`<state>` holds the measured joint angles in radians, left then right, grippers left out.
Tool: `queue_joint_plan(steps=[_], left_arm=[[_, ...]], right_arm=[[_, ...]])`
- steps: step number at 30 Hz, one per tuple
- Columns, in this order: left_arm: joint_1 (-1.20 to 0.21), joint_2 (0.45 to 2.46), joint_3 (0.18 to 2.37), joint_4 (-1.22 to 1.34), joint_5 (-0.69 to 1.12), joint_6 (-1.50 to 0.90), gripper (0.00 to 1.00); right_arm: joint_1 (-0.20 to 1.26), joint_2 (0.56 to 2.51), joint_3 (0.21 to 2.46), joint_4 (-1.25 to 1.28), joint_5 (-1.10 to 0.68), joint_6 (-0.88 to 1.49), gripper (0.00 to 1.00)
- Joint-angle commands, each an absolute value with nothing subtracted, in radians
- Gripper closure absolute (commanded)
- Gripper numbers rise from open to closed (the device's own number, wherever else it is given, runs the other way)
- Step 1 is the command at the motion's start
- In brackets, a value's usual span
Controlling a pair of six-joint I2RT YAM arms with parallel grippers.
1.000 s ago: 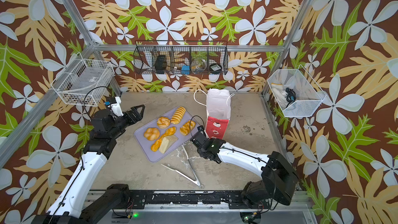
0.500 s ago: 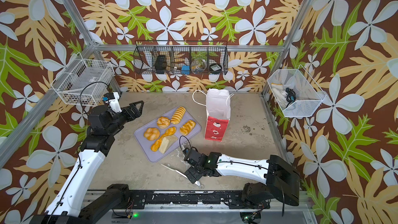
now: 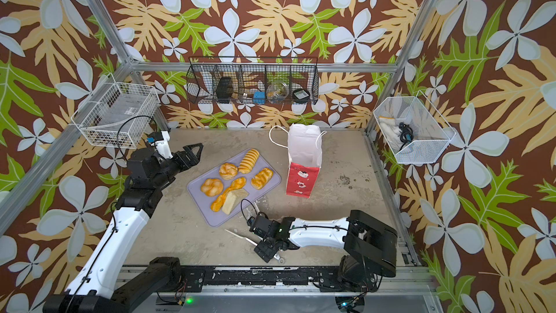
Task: Pack bread into a paper bag
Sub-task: Pick up the clamp from the center of the board, then pick up the fake bread from the plate.
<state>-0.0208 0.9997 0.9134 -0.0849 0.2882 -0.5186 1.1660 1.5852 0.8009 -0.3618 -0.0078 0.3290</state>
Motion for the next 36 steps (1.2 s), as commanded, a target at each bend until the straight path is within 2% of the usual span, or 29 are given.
queue_joint_plan(steps=[1, 6, 14, 19, 21, 26, 31, 32, 34, 36], left_arm=[[-0.02, 0.99, 0.908, -0.064, 0.268, -0.515, 0.0], [-0.02, 0.967, 0.91, -0.083, 0.255, -0.503, 0.0], [-0.02, 0.95, 0.939, -0.147, 0.216, -0.502, 0.0], [-0.02, 0.974, 0.981, -0.18, 0.21, -0.491, 0.0], [-0.02, 0.979, 0.987, -0.183, 0.223, -0.495, 0.0], [-0.02, 0.98, 0.976, -0.181, 0.244, -0.499, 0.0], [-0.02, 0.984, 0.962, -0.183, 0.242, -0.491, 0.0], [-0.02, 0.984, 0.96, -0.181, 0.245, -0.491, 0.0], [-0.02, 0.987, 0.957, -0.181, 0.248, -0.491, 0.0], [-0.02, 0.989, 0.953, -0.181, 0.25, -0.492, 0.0]], right_arm=[[1.166, 1.63, 0.813, -0.333, 0.055, 0.335, 0.99], [1.167, 1.64, 0.824, -0.362, 0.058, 0.332, 1.0], [1.167, 1.46, 0.948, -0.597, 0.077, 0.342, 1.0], [1.16, 1.427, 1.089, -0.733, 0.273, 0.399, 0.98], [1.114, 1.452, 1.118, -0.775, 0.342, 0.455, 1.0], [0.952, 1.482, 1.019, -0.628, 0.272, 0.485, 1.0], [0.934, 1.553, 1.019, -0.578, 0.244, 0.459, 1.0], [0.933, 1.558, 1.013, -0.564, 0.222, 0.454, 0.97], [0.933, 1.56, 1.0, -0.541, 0.2, 0.451, 0.86], [0.933, 1.565, 0.997, -0.531, 0.202, 0.449, 0.7]])
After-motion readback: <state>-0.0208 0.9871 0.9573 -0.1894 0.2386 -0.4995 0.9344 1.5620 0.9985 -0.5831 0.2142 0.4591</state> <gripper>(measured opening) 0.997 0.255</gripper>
